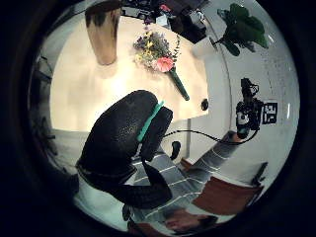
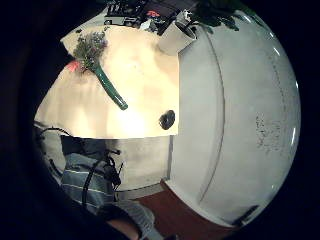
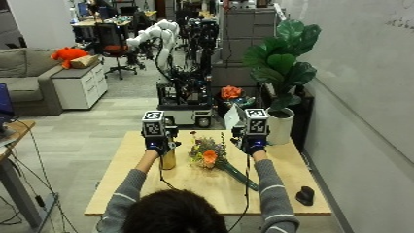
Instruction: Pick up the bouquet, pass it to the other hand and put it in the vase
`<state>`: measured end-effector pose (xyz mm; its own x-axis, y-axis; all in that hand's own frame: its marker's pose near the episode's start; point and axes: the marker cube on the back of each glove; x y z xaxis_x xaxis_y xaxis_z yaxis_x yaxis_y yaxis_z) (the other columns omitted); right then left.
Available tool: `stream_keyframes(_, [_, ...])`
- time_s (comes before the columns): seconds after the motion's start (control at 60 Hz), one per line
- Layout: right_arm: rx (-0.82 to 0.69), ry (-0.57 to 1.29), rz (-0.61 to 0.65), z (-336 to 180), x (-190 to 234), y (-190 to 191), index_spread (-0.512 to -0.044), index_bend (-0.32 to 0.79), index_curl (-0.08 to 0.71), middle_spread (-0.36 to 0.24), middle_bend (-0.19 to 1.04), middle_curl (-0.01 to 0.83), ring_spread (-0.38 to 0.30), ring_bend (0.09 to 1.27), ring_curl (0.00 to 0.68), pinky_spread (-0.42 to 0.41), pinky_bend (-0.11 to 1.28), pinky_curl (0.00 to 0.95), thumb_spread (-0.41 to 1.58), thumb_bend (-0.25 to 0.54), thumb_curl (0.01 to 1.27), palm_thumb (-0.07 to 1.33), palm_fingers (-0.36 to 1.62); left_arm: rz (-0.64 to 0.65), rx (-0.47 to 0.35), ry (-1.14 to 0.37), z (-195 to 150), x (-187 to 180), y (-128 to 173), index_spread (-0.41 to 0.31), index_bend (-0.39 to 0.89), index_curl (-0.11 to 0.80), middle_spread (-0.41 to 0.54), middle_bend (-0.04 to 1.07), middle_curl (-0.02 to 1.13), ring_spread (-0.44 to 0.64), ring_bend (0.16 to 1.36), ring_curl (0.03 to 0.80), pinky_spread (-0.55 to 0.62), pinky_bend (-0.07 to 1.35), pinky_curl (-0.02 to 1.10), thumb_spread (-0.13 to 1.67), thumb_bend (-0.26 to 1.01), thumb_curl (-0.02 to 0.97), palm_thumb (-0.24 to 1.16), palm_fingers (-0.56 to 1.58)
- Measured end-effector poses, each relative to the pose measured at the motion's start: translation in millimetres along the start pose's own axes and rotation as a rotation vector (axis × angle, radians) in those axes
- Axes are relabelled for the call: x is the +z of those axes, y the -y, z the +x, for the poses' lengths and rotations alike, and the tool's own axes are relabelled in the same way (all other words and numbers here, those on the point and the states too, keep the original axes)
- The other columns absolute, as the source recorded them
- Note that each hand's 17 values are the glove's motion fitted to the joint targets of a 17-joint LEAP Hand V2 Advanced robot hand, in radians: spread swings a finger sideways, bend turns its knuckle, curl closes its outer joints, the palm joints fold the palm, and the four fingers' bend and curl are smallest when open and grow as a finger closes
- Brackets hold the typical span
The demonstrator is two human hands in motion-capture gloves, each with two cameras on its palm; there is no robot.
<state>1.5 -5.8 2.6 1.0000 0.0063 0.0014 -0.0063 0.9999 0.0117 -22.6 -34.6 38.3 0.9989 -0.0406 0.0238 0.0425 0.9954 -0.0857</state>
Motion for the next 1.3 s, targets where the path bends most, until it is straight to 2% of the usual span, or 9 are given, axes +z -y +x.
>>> stream_keyframes(0.067, [-0.013,0.007,-0.001,0.3,-0.8,-4.9,-0.281,0.10,0.049,-0.078,0.22,0.088,-0.007,0.36,0.103,0.116,0.41,0.136,0.63,0.116,0.04,0.20,0.24,-0.005,-0.001,0.004,0.7,1.9,0.1,-0.014,0.17,0.085,0.140,0.17,0.07,0.18,0.44,0.116,0.23,0.32,0.11,0.59,0.07,0.069,0.15,0.29])
stream_keyframes(0.133, [-0.021,0.020,0.010,2.7,3.0,-0.3,-0.341,0.11,0.074,-0.095,0.22,0.127,-0.008,0.38,0.138,0.141,0.43,0.179,0.83,0.108,0.06,0.21,0.21,-0.023,-0.018,0.007,-0.7,6.2,0.5,-0.018,0.17,0.125,0.173,0.17,0.11,0.22,0.47,0.152,0.28,0.33,0.15,0.76,0.05,0.099,0.16,0.27])
stream_keyframes(0.317, [-0.044,0.025,-0.003,-2.0,-5.9,-10.5,-0.404,0.13,0.120,-0.115,0.23,0.204,-0.009,0.41,0.186,0.170,0.45,0.238,1.09,0.068,0.10,0.21,0.16,-0.038,-0.014,0.015,-2.9,17.8,10.2,-0.021,0.17,0.200,0.210,0.18,0.17,0.28,0.50,0.194,0.35,0.34,0.21,0.96,-0.01,0.163,0.17,0.22])
stream_keyframes(0.5, [-0.043,0.046,0.015,-6.6,-11.1,-2.3,-0.418,0.13,0.153,-0.112,0.23,0.254,-0.009,0.42,0.216,0.177,0.45,0.273,1.17,0.025,0.13,0.22,0.14,-0.017,-0.014,0.018,-14.5,47.5,44.7,-0.023,0.17,0.250,0.220,0.18,0.21,0.30,0.51,0.217,0.36,0.34,0.25,1.02,-0.02,0.206,0.17,0.21])
stream_keyframes(0.617, [-0.032,0.002,-0.012,-8.1,-9.9,1.6,-0.415,0.12,0.161,-0.110,0.22,0.276,-0.009,0.44,0.233,0.173,0.47,0.292,1.20,-0.001,0.15,0.23,0.15,-0.026,0.014,-0.007,-3.8,45.6,30.3,-0.011,0.16,0.269,0.220,0.18,0.23,0.30,0.52,0.229,0.37,0.33,0.26,1.03,-0.02,0.225,0.16,0.20])
stream_keyframes(0.817, [0.019,-0.035,-0.038,-1.8,-10.6,3.5,-0.399,0.10,0.152,-0.085,0.23,0.308,-0.009,0.47,0.262,0.157,0.51,0.322,1.16,-0.030,0.17,0.17,0.11,-0.027,0.036,-0.013,4.3,52.0,38.4,0.022,0.14,0.273,0.227,0.19,0.27,0.30,0.54,0.247,0.37,0.35,0.29,1.04,-0.02,0.248,0.16,0.17])
stream_keyframes(0.95, [-0.018,-0.024,0.049,-5.0,-23.7,-15.4,-0.387,0.08,0.135,-0.025,0.23,0.317,0.030,0.54,0.282,0.163,0.54,0.336,1.11,-0.023,0.19,0.16,0.13,-0.022,0.043,-0.006,7.1,53.5,37.1,0.029,0.14,0.272,0.230,0.19,0.28,0.30,0.55,0.256,0.37,0.35,0.30,1.05,-0.02,0.261,0.16,0.16])
stream_keyframes(1.067, [0.123,-0.001,-0.046,35.6,42.8,61.4,-0.375,0.06,0.115,0.020,0.24,0.328,0.055,0.59,0.301,0.173,0.59,0.353,1.05,-0.026,0.21,0.15,0.15,-0.034,0.057,-0.004,4.5,61.5,40.6,0.031,0.14,0.272,0.237,0.19,0.30,0.31,0.56,0.262,0.37,0.36,0.31,1.05,-0.02,0.269,0.16,0.15])
stream_keyframes(1.3, [0.193,0.035,-0.068,55.2,121.4,75.3,-0.362,0.10,0.111,0.081,0.25,0.340,0.120,0.55,0.295,0.213,0.67,0.373,0.99,-0.024,0.24,0.17,0.05,-0.054,0.036,0.012,-6.8,76.8,49.6,0.032,0.14,0.276,0.241,0.19,0.31,0.31,0.56,0.270,0.37,0.36,0.33,1.05,-0.02,0.279,0.16,0.14])
